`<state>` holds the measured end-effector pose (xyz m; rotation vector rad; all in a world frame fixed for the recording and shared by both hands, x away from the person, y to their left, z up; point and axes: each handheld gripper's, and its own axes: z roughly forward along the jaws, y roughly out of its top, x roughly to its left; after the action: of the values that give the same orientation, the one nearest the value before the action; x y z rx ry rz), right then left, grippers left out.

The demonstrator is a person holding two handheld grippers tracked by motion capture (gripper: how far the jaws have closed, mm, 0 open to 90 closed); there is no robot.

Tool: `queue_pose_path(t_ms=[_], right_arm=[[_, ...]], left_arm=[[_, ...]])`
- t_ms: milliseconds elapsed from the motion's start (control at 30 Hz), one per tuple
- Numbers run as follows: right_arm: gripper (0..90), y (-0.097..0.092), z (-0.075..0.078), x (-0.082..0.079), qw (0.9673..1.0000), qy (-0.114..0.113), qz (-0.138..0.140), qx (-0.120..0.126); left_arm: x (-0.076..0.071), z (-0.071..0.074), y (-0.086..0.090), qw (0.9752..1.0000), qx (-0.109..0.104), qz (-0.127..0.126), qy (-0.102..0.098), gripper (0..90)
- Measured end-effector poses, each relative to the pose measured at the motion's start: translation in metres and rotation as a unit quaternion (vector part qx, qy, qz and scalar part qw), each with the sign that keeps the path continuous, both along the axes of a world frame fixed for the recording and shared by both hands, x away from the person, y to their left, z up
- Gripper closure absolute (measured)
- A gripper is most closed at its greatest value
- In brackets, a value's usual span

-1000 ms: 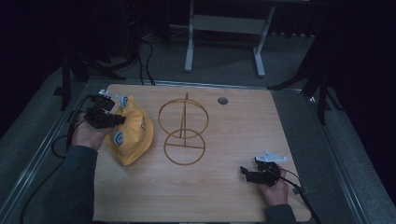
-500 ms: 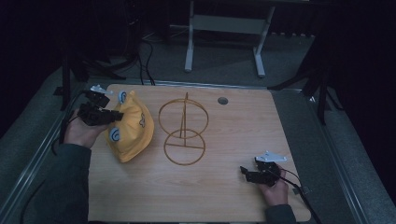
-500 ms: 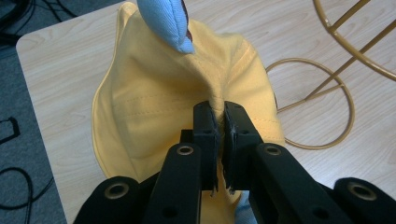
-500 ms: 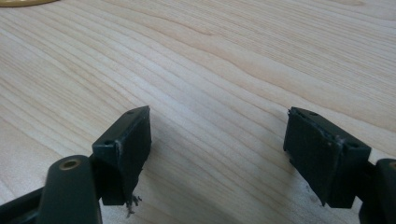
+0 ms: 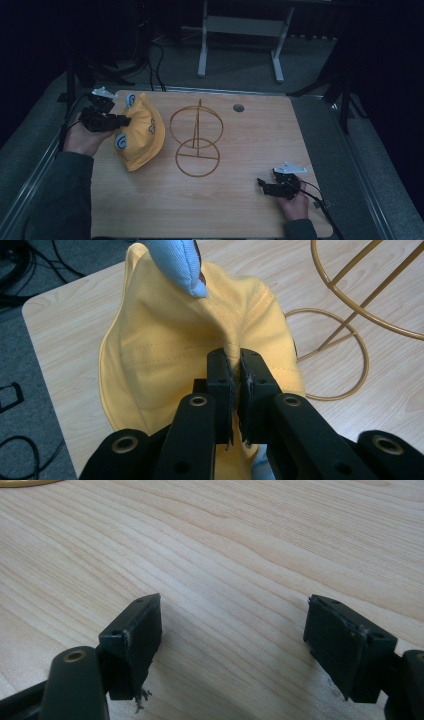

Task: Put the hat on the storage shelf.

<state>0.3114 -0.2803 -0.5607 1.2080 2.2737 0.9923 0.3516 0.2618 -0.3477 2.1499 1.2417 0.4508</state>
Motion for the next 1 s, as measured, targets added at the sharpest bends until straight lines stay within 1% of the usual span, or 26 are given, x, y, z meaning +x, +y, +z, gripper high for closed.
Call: queue_pose_path(t_ms=[133, 233, 400, 667, 900, 1000], right_arm=[[23.2, 0.0, 0.0, 0.0, 1.0, 0.0, 0.0, 0.0], [23.2, 0.0, 0.0, 0.0, 1.0, 0.0, 0.0, 0.0], [23.2, 0.0, 0.0, 0.0, 1.0, 0.0, 0.0, 0.0], [23.3, 0.0, 0.0, 0.0, 1.0, 0.0, 0.0, 0.0], [23.2, 0.0, 0.0, 0.0, 1.0, 0.0, 0.0, 0.0], [23.2, 0.0, 0.0, 0.0, 1.0, 0.0, 0.0, 0.0]], left_arm=[[-0.001, 0.002, 0.0, 1.0, -0.001, -0.004, -0.005, 84.9], [-0.002, 0.005, 0.0, 0.9999, -0.001, -0.013, -0.012, 84.9], [-0.002, 0.01, -0.002, 0.9997, 0.002, -0.017, -0.018, 84.9], [-0.003, 0.013, 0.0, 0.9995, -0.009, -0.022, -0.022, 85.0], [-0.005, 0.018, 0.006, 0.999, -0.021, -0.028, -0.027, 84.9], [-0.006, 0.02, 0.008, 0.999, -0.02, -0.029, -0.029, 85.0]])
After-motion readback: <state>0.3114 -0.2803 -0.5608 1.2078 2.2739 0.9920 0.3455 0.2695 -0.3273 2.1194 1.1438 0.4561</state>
